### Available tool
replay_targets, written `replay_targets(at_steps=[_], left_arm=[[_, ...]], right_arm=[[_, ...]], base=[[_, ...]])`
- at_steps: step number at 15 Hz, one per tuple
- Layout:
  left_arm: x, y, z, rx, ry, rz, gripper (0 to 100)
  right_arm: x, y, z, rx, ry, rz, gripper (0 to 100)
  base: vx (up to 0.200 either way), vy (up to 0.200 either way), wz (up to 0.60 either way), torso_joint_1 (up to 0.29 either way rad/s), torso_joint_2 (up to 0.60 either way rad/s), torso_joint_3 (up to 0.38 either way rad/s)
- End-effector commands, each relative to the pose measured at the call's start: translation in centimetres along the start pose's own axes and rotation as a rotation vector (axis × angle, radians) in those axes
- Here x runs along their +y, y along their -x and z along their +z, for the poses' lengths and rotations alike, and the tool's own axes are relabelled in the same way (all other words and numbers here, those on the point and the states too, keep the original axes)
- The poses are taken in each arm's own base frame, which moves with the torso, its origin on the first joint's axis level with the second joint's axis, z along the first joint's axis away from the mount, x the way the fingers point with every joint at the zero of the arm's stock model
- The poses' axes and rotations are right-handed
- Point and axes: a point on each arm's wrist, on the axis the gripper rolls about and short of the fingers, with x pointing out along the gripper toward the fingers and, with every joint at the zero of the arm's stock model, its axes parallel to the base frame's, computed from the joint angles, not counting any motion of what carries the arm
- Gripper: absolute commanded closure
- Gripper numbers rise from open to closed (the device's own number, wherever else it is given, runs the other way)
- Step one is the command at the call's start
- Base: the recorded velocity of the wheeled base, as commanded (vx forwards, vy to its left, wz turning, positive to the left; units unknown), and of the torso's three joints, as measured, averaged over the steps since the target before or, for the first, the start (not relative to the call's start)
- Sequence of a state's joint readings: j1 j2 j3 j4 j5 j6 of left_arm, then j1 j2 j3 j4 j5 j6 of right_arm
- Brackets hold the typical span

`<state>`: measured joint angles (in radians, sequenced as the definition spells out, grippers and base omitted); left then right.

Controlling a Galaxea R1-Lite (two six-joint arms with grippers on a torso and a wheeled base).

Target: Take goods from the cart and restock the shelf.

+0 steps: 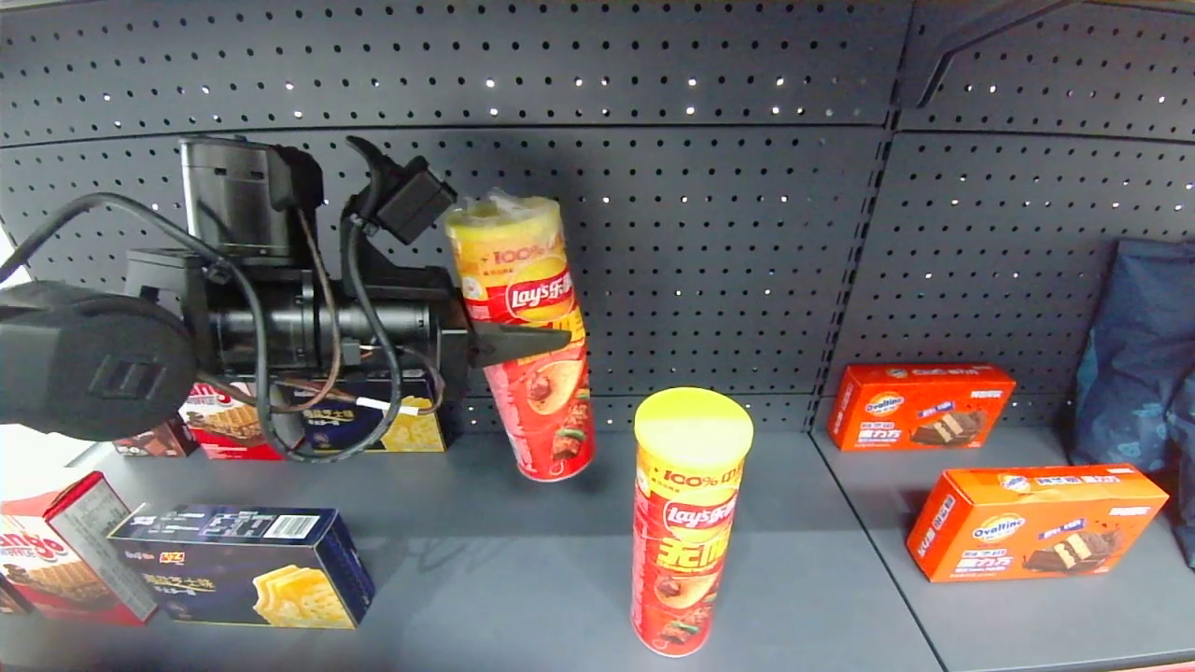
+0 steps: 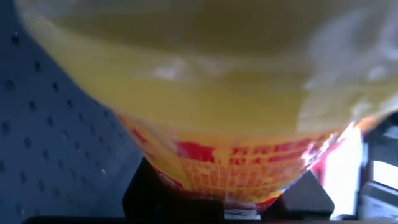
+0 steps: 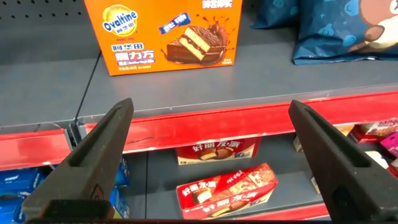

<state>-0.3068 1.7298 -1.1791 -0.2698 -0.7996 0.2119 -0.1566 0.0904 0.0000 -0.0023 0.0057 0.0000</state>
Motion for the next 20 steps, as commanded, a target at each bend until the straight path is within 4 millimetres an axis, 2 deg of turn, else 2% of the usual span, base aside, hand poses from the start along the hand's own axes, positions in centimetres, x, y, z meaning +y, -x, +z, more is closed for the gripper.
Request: replay_targets(at_steps=[1,4,9,20], left_arm=[[2.2,-3.5,-1.9,0.037,-0.012,-0.03,100],[2.9,-5.3,-3.9,0.069,-0.055,-0.052,100],[4.2,-7.0,-5.7,0.071,-0.063,-0.055,100],[4.8,-9.6,-7.1,0.053,-0.087,-0.074,100]], right_arm=[[0.0,0.0,0.0,0.004,0.0,0.001,0],[0.0,0.0,0.0,0.004,-0.002,0.001,0],[0.0,0.0,0.0,0.005,0.0,0.001,0],[0.0,0.0,0.0,0.005,0.0,0.001,0]], base=[[0.0,0.0,0.0,0.0,0.0,0.0],[0.0,0.0,0.0,0.0,0.0,0.0],[0.0,0.0,0.0,0.0,0.0,0.0],[0.0,0.0,0.0,0.0,0.0,0.0]])
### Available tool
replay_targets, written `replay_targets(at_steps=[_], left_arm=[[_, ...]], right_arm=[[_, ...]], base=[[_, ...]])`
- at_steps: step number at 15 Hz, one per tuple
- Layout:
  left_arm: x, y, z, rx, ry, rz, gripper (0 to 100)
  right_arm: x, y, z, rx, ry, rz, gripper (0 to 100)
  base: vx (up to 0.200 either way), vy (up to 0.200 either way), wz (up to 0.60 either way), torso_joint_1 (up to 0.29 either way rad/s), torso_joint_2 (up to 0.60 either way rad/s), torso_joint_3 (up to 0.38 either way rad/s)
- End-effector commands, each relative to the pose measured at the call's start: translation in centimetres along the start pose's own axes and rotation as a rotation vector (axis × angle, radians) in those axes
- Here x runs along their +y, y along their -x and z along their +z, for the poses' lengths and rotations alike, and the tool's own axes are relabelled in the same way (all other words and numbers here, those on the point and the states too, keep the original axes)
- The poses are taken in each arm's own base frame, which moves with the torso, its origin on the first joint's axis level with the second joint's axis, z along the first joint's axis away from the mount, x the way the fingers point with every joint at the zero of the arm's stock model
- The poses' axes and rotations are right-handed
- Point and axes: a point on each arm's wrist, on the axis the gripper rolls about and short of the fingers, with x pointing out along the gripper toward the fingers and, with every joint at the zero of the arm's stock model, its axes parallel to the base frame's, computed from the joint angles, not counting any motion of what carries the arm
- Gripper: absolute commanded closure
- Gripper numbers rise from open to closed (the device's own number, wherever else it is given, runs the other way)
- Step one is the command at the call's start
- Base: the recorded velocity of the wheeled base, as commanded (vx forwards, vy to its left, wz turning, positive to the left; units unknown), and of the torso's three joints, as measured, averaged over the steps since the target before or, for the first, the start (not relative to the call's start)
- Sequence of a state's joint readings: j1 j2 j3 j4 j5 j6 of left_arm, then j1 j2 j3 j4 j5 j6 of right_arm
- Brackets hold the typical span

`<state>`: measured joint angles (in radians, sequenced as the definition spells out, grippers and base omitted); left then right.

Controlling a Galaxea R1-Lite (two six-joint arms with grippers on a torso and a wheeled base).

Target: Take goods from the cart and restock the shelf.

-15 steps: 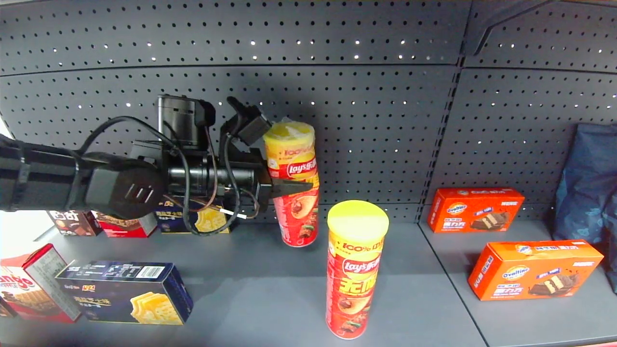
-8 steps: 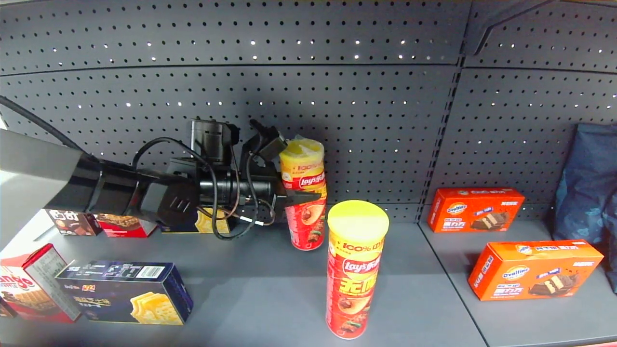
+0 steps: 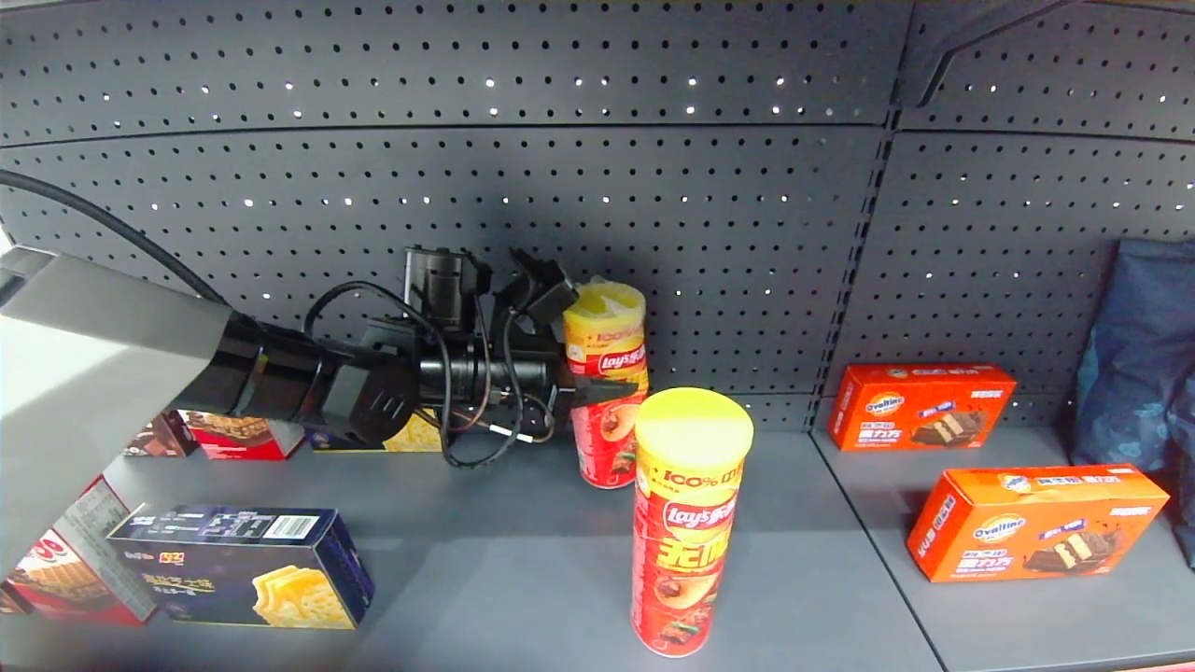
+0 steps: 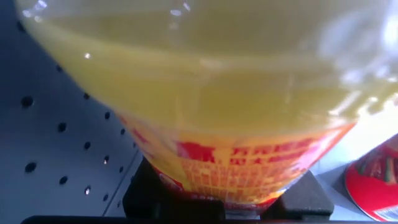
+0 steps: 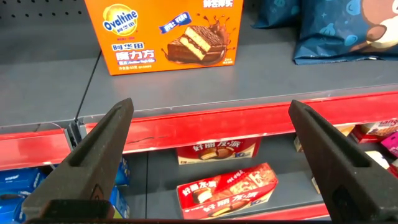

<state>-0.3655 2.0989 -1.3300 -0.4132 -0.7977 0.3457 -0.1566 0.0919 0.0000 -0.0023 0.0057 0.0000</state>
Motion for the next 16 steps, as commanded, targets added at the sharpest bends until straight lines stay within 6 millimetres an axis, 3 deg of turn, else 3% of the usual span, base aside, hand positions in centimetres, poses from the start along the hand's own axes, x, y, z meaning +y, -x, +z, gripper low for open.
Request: replay_targets(at_steps=[1,12,13,16], left_arm=[[0.0,-0.4,-0.3,0.0,0.0,-0.004,100],[-0.4,-0.9,-2.1,0.036,-0.032,-0.023,100],[-0.4,-0.9,-2.0,0.032,-0.036,-0.022,0],[-0.8,-0.1,-1.9,0.018,-0.051,-0.008,0]], right_arm=[[0.0,0.0,0.0,0.002,0.0,0.001,0],[0.0,0.0,0.0,0.002,0.0,0.001,0],[0.0,0.0,0.0,0.004,0.0,0.001,0],[0.0,0.0,0.0,0.004,0.0,0.001,0]], base=[[0.0,0.0,0.0,0.0,0.0,0.0],[0.0,0.0,0.0,0.0,0.0,0.0],[0.0,0.0,0.0,0.0,0.0,0.0],[0.0,0.0,0.0,0.0,0.0,0.0]])
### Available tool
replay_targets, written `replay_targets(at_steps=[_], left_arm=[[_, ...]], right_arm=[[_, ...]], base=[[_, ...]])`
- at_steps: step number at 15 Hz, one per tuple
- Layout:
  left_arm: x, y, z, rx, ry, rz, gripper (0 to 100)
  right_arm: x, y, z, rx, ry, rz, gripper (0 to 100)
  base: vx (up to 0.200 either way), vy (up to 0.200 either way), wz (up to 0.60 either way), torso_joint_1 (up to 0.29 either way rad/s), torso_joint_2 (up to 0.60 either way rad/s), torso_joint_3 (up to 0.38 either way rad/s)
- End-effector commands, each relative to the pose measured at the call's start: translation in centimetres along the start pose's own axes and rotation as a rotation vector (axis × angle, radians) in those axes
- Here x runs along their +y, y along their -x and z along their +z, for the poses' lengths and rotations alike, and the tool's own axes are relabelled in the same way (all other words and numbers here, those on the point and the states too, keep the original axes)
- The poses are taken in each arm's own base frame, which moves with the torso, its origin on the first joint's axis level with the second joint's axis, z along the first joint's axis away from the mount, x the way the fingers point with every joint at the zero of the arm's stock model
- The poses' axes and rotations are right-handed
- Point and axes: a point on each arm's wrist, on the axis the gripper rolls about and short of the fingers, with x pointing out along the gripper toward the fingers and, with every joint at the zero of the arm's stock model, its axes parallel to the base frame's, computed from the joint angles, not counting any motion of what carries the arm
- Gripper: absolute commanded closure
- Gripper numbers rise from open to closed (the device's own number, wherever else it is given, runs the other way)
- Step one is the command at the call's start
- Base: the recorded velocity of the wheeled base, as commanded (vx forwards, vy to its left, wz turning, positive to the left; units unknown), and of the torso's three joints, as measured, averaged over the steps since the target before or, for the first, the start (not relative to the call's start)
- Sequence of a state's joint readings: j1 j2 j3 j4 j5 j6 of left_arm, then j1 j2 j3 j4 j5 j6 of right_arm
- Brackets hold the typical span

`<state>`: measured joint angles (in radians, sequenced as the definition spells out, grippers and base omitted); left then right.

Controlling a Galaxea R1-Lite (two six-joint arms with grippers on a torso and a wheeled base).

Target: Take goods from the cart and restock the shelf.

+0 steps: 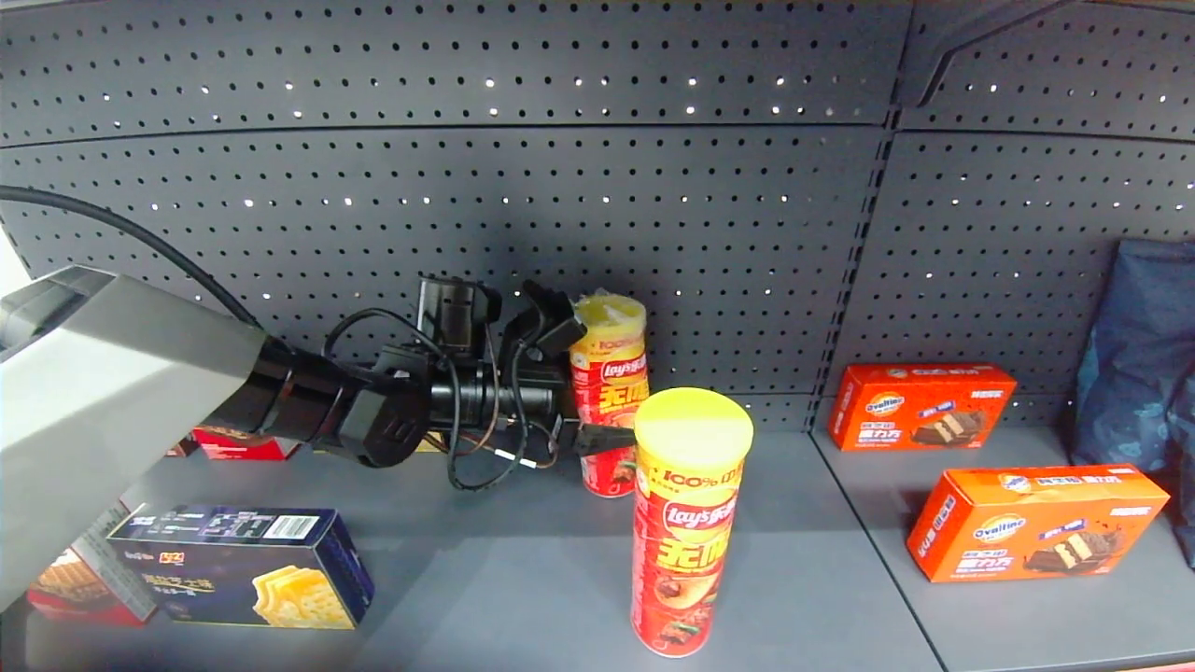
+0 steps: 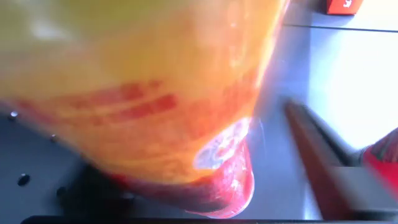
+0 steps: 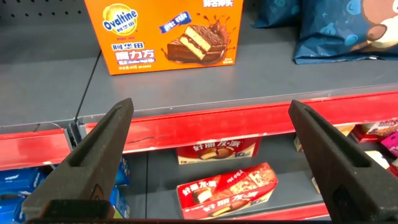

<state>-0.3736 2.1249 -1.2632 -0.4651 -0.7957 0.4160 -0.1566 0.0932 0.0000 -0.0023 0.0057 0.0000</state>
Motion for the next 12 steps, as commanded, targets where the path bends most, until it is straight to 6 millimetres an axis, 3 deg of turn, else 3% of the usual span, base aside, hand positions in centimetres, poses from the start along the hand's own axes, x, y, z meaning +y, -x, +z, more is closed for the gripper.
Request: replay_targets(at_steps=[1,7,12], left_arm=[[-0.7,1.2,0.6,-0.012,-0.013,0.014,0],[-2.7,4.7,0.9,0.029,-0.002,0.122,0],[-3.3,5.2,-0.2,0.094,0.001,0.261,0]], right_arm=[[0.0,0.0,0.0,0.001,0.0,0.001,0],[0.0,0.0,0.0,0.001,0.0,0.001,0],[0.0,0.0,0.0,0.001,0.0,0.001,0]], base=[[0.0,0.0,0.0,0.0,0.0,0.0],[0.0,0.0,0.0,0.0,0.0,0.0],[0.0,0.0,0.0,0.0,0.0,0.0]])
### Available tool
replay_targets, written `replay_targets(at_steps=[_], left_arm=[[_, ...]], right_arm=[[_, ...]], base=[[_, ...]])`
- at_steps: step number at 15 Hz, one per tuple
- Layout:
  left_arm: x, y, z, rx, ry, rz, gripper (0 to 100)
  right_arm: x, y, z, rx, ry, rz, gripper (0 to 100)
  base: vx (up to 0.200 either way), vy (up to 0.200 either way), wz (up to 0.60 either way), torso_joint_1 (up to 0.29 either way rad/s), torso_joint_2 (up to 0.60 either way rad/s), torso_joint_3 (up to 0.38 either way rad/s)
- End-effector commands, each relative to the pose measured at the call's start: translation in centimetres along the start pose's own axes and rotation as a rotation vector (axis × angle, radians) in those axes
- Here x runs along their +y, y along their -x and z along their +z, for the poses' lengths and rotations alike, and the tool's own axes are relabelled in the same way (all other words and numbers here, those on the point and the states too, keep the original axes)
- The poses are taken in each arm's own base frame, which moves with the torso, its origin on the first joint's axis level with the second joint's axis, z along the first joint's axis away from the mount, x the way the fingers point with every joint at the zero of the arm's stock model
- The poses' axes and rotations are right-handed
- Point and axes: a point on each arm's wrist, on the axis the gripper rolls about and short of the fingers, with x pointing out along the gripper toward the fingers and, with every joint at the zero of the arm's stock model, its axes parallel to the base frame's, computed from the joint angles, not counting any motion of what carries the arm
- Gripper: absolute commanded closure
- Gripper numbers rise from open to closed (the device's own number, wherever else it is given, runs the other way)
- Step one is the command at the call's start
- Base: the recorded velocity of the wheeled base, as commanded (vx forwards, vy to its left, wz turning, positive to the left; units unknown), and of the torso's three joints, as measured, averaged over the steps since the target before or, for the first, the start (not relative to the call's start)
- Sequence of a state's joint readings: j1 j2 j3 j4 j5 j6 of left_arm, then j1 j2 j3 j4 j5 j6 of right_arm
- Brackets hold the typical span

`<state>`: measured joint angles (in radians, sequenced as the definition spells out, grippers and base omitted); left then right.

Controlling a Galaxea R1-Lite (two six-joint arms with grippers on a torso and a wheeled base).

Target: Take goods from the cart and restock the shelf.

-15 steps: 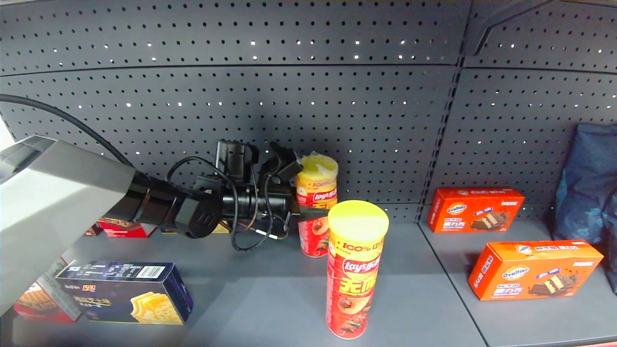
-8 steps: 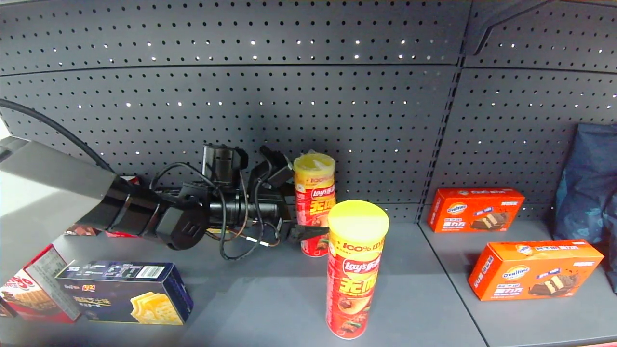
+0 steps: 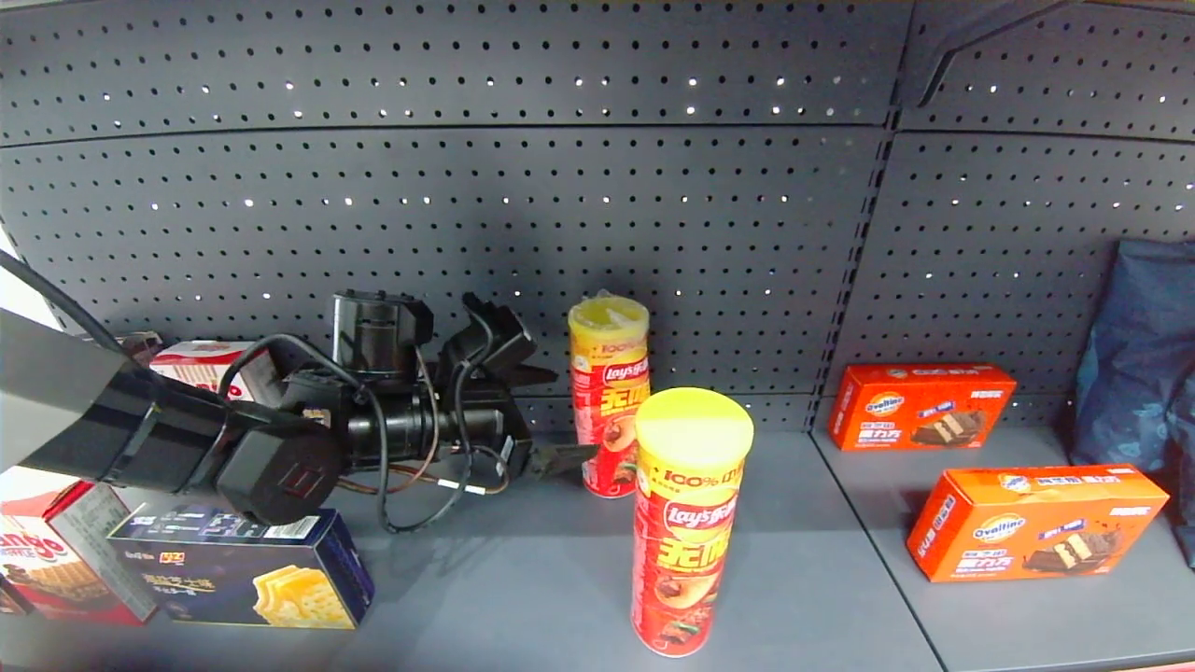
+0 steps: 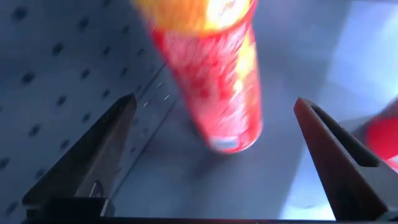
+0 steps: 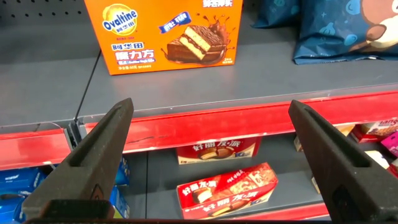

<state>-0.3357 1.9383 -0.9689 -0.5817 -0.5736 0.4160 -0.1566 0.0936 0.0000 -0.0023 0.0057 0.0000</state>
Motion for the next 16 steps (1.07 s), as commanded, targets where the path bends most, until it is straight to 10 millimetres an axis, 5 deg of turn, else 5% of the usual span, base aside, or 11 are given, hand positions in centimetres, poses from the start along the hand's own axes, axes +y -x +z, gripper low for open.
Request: replay_targets(at_steps=[1,6,16], left_arm=[[-0.2,0.1,0.2,0.014,-0.006,0.048,0],[-0.5,-1.1,0.0,0.052,-0.014,0.15,0],[0.4,-0.5,-0.5,0.069,-0.006,0.194,0]], right_arm=[[0.0,0.0,0.0,0.001,0.0,0.001,0],[0.0,0.0,0.0,0.002,0.0,0.001,0],[0.0,0.0,0.0,-0.001,0.0,0.001,0]], base=[[0.0,0.0,0.0,0.0,0.0,0.0],[0.0,0.0,0.0,0.0,0.0,0.0],[0.0,0.0,0.0,0.0,0.0,0.0]])
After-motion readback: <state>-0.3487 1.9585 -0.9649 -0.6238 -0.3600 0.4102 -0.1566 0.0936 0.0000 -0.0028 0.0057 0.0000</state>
